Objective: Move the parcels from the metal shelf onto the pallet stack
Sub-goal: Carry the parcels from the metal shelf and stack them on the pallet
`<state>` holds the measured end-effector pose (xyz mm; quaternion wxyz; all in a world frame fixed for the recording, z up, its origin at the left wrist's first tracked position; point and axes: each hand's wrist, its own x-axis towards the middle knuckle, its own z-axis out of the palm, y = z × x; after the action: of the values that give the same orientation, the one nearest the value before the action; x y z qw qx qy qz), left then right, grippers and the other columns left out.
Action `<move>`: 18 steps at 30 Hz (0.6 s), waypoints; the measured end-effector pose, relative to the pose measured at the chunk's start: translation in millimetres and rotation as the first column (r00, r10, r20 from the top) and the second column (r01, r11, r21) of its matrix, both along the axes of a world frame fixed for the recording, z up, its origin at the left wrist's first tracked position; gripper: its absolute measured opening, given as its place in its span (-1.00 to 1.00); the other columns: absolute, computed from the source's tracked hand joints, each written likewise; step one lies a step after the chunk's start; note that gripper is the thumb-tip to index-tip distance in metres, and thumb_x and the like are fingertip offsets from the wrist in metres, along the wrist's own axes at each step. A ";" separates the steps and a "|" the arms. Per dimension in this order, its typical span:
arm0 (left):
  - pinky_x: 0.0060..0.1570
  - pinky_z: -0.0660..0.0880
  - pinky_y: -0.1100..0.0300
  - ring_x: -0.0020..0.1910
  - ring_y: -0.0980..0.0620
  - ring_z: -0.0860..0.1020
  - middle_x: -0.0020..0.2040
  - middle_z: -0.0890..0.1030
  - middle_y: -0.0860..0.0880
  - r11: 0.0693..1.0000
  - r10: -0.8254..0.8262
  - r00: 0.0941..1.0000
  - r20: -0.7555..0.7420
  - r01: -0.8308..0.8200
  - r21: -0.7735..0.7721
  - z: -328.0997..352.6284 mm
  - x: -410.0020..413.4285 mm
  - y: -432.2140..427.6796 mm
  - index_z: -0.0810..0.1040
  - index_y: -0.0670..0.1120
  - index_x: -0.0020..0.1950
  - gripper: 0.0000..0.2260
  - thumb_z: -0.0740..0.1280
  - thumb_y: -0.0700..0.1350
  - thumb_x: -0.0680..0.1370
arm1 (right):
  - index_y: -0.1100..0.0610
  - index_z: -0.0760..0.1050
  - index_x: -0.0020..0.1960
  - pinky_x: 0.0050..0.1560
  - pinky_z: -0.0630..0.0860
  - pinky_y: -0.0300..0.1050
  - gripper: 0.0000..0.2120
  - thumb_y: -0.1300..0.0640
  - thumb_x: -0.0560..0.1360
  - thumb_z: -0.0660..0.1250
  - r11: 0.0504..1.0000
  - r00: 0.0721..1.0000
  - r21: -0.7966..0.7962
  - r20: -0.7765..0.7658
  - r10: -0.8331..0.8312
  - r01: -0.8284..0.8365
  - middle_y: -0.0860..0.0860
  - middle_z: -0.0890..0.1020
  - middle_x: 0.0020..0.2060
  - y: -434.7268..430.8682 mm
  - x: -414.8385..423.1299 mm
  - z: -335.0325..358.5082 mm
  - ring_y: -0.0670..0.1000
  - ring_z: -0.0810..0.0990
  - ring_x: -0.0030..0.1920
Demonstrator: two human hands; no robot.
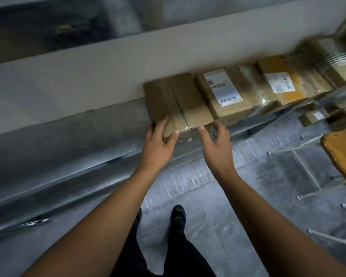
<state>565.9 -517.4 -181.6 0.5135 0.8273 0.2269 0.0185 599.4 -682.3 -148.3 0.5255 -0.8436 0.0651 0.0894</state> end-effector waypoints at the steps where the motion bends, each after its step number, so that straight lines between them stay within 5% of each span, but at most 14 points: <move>1: 0.37 0.31 0.19 0.52 -0.03 0.36 0.58 0.33 -0.06 1.000 0.017 1.000 0.020 -0.017 0.022 -1.4 -1.1 -1.6 0.34 0.22 0.57 -0.51 0.30 0.21 0.64 | 0.00 0.27 0.62 0.43 0.35 -0.08 -0.34 -0.26 0.63 0.30 1.000 1.000 -0.002 -0.004 0.007 -0.007 -0.10 0.33 0.53 -2.4 3.8 -0.8 -0.10 0.37 0.46; 7: 0.25 0.34 0.20 0.44 0.09 0.42 0.50 0.43 0.07 0.995 0.083 0.995 0.060 -0.086 0.056 -4.1 -7.2 -6.3 0.41 0.16 0.45 -0.56 0.30 0.27 0.62 | 0.02 0.29 0.60 0.48 0.42 0.07 -0.36 -0.25 0.63 0.31 0.998 0.995 0.034 -0.077 0.057 -0.054 -0.04 0.38 0.49 -4.9 18.7 -7.8 -0.01 0.44 0.44; 13: -0.01 0.27 0.52 0.12 0.44 0.43 0.32 0.48 0.12 0.979 0.200 0.978 0.057 -0.201 0.023 -1.8 -28.0 -5.2 0.41 0.28 0.20 -0.69 0.32 0.35 0.55 | -0.10 0.30 0.55 0.31 0.42 0.00 -0.32 -0.40 0.55 0.27 0.989 0.980 0.017 -0.135 0.146 -0.145 -0.06 0.34 0.40 1.7 14.3 -17.7 0.00 0.44 0.34; 18: 0.13 0.27 0.55 0.27 0.55 0.33 0.38 0.42 0.10 0.934 0.356 0.930 0.094 -0.354 -0.037 3.1 -78.1 -0.6 0.37 0.26 0.33 -0.59 0.37 0.30 0.54 | -0.27 0.39 0.18 0.18 0.41 -0.16 -0.61 -0.47 0.50 0.25 0.969 0.963 0.081 -0.121 0.242 -0.234 -0.18 0.40 0.18 21.0 -4.4 -15.1 -0.16 0.47 0.17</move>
<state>487.8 -518.0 -178.5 0.5202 0.7658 0.3471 0.1501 594.9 -661.3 -163.3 0.5329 -0.8199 -0.0057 0.2090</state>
